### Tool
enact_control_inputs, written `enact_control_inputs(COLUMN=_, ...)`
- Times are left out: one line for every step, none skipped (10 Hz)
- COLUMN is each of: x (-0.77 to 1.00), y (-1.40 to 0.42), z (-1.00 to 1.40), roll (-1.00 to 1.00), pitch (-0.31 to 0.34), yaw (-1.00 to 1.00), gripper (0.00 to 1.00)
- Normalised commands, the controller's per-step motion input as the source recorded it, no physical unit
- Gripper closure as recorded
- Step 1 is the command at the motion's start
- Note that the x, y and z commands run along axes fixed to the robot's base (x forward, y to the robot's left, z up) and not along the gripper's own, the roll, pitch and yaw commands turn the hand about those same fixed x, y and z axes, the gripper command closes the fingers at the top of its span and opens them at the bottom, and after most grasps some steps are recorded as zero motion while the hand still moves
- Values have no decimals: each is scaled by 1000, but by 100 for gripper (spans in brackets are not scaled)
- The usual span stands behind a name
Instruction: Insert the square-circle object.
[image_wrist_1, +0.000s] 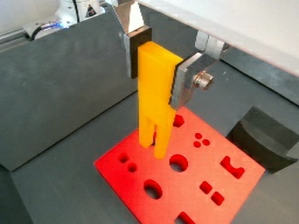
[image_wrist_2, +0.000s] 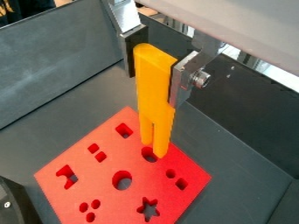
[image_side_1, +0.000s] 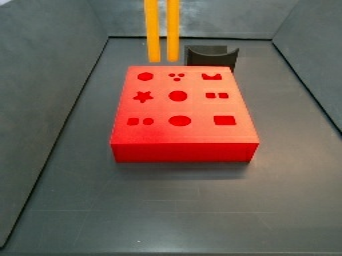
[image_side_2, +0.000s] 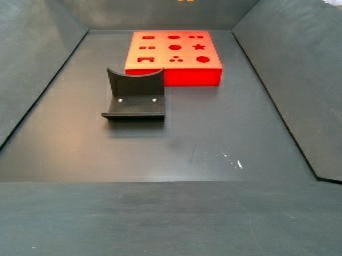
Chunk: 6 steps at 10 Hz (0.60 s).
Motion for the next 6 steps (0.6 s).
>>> enact_control_inputs(x=0, y=-177, z=-751, roll=66, pitch=-134, yaw=-94, gripper=100)
enact_control_inputs(x=-103, y=-9, z=-943, roll=90, pitch=-140, yaw=-157, gripper=100)
enact_control_inputs(x=-229, y=0, z=-877, roll=0, pitch=-180, yaw=-106, gripper=100)
enact_control_inputs(x=-277, y=0, z=-620, roll=0, pitch=-109, yaw=-14, gripper=100)
enact_control_inputs(x=-311, y=-23, z=-506, roll=0, pitch=-89, yaw=0, gripper=100)
enact_control_inputs(x=-331, y=-217, z=-429, roll=0, pitch=-90, yaw=77, gripper=100)
